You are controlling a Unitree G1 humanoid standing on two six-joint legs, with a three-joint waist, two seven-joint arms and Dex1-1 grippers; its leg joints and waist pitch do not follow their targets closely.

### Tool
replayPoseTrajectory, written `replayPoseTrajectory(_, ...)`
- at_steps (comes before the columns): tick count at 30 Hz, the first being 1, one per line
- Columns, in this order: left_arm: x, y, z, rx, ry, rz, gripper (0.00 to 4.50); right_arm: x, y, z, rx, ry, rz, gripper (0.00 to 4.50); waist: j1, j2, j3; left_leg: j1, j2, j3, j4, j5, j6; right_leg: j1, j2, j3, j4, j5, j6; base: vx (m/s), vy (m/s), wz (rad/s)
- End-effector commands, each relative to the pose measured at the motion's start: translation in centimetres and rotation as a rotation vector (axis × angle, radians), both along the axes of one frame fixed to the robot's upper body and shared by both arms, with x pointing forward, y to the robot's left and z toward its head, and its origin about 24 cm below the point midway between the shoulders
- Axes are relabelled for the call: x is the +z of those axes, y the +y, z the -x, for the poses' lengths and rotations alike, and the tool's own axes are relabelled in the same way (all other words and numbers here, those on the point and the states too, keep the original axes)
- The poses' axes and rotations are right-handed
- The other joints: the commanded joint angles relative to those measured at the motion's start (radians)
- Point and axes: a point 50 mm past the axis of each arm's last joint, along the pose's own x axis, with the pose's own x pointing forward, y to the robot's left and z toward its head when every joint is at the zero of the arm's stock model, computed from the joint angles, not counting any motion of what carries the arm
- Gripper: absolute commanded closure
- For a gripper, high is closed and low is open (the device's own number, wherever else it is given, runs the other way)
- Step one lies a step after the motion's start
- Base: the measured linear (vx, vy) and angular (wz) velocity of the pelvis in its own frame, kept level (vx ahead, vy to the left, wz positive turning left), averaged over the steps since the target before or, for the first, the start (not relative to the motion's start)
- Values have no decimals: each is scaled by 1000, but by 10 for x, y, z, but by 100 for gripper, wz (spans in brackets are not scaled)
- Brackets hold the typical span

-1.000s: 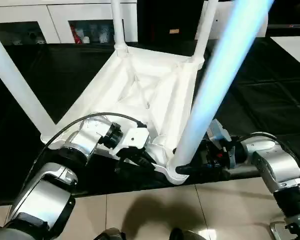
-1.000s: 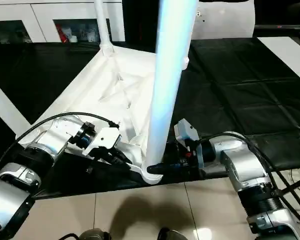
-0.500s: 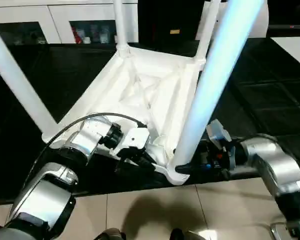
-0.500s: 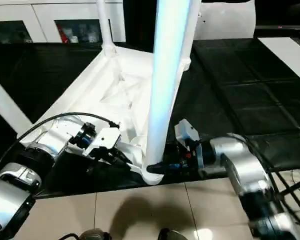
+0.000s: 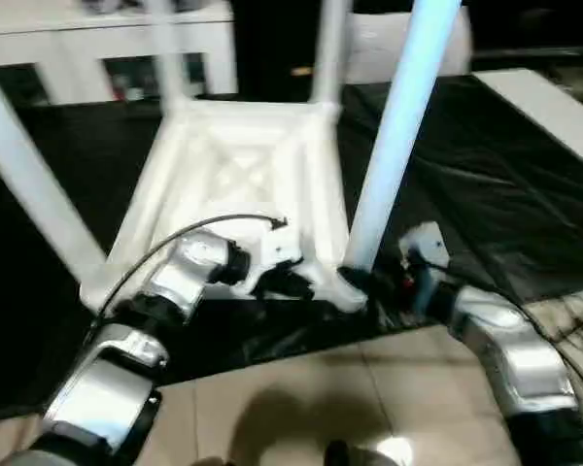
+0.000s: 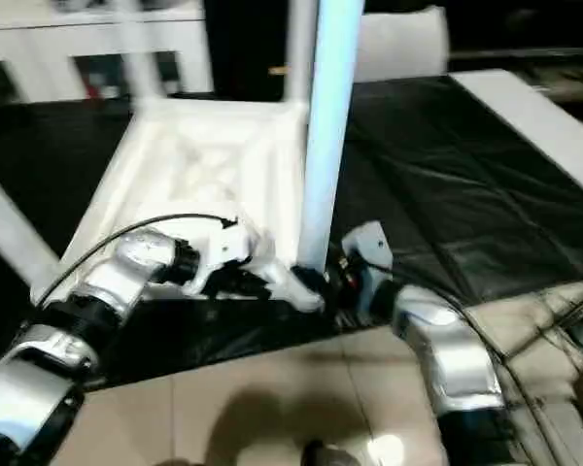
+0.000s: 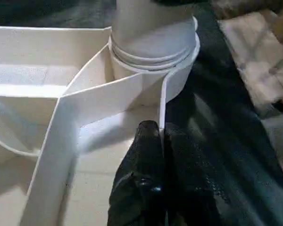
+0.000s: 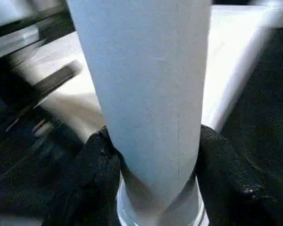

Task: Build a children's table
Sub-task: Rotate leg to tighten

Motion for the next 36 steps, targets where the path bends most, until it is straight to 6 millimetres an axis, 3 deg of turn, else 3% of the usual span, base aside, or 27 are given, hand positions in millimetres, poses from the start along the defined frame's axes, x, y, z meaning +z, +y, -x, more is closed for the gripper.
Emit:
replayPoseTrajectory(1, 21, -35, -9, 86, -85, 96, 450, -8, 47, -3, 41, 73, -58, 254, 15, 5, -32, -37, 124, -50, -211, -780, -18, 65, -37, 108, 131, -180, -42, -71, 18, 1)
replayPoseTrajectory(2, 23, -39, -11, 122, -90, 96, 450, -6, 55, -10, -30, 82, -74, 254, 16, -69, -38, 47, -18, -17, -66, -513, -37, -33, -70, 134, -51, -760, 24, -12, -52, 8)
replayPoseTrajectory(3, 23, -40, -11, 128, -90, 95, 450, -6, 56, -11, -41, 83, -76, 254, 16, -69, -38, 47, -18, -17, -66, -513, -37, -33, -70, 134, -51, -760, 24, 23, -88, -3)
replayPoseTrajectory(4, 24, -42, -13, 152, -98, 95, 450, -4, 61, -17, -87, 86, -76, 254, 24, -66, -39, 56, -61, 1, 44, -206, 9, -63, -123, 141, -123, -1084, 59, 23, -88, -3)
replayPoseTrajectory(5, 27, -47, -14, 174, -110, 95, 450, -2, 70, -23, -141, 100, -94, 254, 42, -63, -70, -58, -43, -22, -17, -53, 24, 53, -122, 153, -41, -904, 59, 86, -45, -31)
replayPoseTrajectory(6, 27, -48, -14, 175, -113, 94, 450, -1, 72, -24, -145, 104, -108, 254, 54, -44, -75, -62, -26, -27, -52, 2, 23, 49, -102, 149, -28, -745, 23, 93, -33, -29)
replayPoseTrajectory(7, 28, -49, -14, 175, -122, 90, 450, 1, 75, -25, -135, 105, -119, 254, 44, -33, -68, -57, -8, -33, -72, -4, 29, 23, -59, 139, -16, -493, -37, 93, -33, -29)
replayPoseTrajectory(8, 27, -50, -14, 172, -132, 80, 450, 3, 79, -26, -125, 96, -125, 254, 34, -30, -76, -31, 5, -28, -68, -39, 58, 12, -47, 147, -1, -265, -157, 0, 0, 0)
replayPoseTrajectory(9, 27, -50, -14, 172, -132, 80, 450, 3, 79, -26, -125, 96, -125, 254, 34, -30, -76, -31, 5, -28, -68, -39, 58, 12, -47, 147, -1, -265, -157, 0, 0, 0)
replayPoseTrajectory(10, 27, -50, -14, 172, -133, 77, 450, 3, 80, -26, -127, 91, -122, 198, 35, -33, -71, -31, 2, -20, -71, -80, 71, 15, -47, 147, -6, -262, -198, 0, 0, 0)
replayPoseTrajectory(11, 27, -48, -13, 170, -140, 70, 450, 4, 80, -26, -127, 86, -138, 198, 35, -36, -75, -34, 1, -18, -70, -88, 81, 23, -49, 145, -5, -272, -209, 0, 0, 0)
replayPoseTrajectory(14, 24, -41, -13, 157, -154, 55, 450, 4, 71, -23, -118, 55, -150, 179, 37, -32, -73, -35, 6, -17, -74, -105, 95, 22, -52, 143, -15, -305, -200, 0, 0, 0)
replayPoseTrajectory(15, 23, -34, -12, 150, -155, 50, 450, 2, 59, -19, -105, 25, -134, 166, 36, -33, -75, -33, 7, -16, -74, -108, 95, 22, -52, 144, -14, -308, -199, 0, 0, 0)
replayPoseTrajectory(18, 22, -27, -11, 129, -158, 45, 450, 1, 45, -16, -96, -8, -118, 146, 40, -34, -76, -34, 12, -13, -75, -94, 111, 23, -51, 144, -11, -275, -204, 0, 0, 0)
replayPoseTrajectory(19, 21, -20, -9, 83, -168, 44, 450, 2, 29, -11, -71, -47, -102, 142, 41, -29, -77, -35, 13, -12, -75, -95, 115, 24, -52, 144, -11, -272, -205, 0, 0, 0)
replayPoseTrajectory(20, 19, -14, -6, 52, -159, 40, 450, 4, 17, -6, -35, -73, -93, 133, 42, -33, -78, -33, 14, -9, -74, -90, 122, 25, -51, 146, -11, -253, -203, 0, 0, 0)
replayPoseTrajectory(22, 18, -13, -6, 48, -154, 40, 450, 4, 15, -5, -27, -77, -91, 101, 46, -33, -78, -36, 15, -8, -73, -81, 134, 26, -53, 147, -7, -234, -212, 0, 0, 0)
replayPoseTrajectory(25, 17, -3, 0, -54, -152, 39, 450, 10, -7, 4, 70, -129, -56, 93, 48, -32, -77, -33, 14, -4, -73, -98, 125, 23, -52, 145, -15, -287, -202, 0, 0, 0)
replayPoseTrajectory(27, 15, 3, 4, -128, -142, 20, 450, 14, -18, 8, 132, -145, -33, 59, 55, -31, -77, -30, 17, -2, -73, -106, 125, 22, -51, 146, -15, -301, -193, 0, 0, 0)
replayPoseTrajectory(31, 13, 13, 14, -295, -89, 12, 450, 23, -38, 15, 280, -146, 11, 36, 64, -29, -79, -28, 23, 1, -75, -101, 120, 19, -53, 148, -9, -271, -209, 0, 0, 0)
replayPoseTrajectory(36, 12, 17, 22, -448, -47, -44, 450, 28, -43, 24, 504, -105, 30, 36, 85, -32, -85, -24, 30, 4, -72, -62, 141, 20, -55, 150, 5, -184, -247, 0, 0, 0)
